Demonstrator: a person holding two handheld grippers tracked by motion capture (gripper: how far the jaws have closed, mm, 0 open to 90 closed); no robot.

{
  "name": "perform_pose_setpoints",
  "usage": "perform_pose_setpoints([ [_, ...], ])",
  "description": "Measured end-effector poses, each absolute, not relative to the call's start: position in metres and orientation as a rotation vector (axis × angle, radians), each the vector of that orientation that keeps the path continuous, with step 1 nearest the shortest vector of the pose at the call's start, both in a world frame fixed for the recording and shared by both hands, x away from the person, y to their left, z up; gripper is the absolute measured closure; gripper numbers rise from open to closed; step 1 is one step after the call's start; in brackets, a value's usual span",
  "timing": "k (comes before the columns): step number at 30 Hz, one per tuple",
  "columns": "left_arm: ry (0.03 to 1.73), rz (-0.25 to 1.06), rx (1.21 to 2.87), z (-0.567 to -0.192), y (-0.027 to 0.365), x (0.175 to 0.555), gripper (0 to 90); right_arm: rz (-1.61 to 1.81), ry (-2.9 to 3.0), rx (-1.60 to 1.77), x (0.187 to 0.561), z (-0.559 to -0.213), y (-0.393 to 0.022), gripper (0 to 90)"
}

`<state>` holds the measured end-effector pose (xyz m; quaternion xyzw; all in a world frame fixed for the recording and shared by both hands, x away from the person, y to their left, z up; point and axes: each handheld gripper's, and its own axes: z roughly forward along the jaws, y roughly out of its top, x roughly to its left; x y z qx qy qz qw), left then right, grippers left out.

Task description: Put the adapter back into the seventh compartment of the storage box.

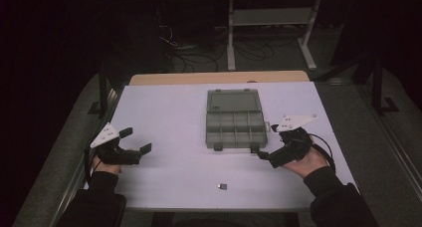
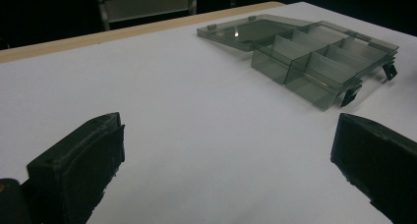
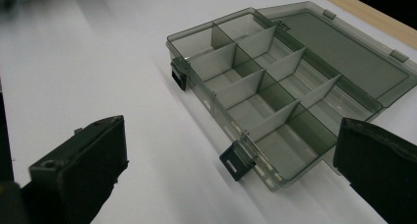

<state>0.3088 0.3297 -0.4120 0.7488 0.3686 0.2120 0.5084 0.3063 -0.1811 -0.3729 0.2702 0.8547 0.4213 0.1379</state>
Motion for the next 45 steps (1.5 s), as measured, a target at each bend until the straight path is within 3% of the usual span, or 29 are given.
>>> perform_pose_setpoints([
  [45, 0.887, 0.511, 1.806, -0.412, 0.329, 0.309, 0.0, 1.098, 2.696, 0.579, 0.299, -0.384, -0.125, 0.0],
])
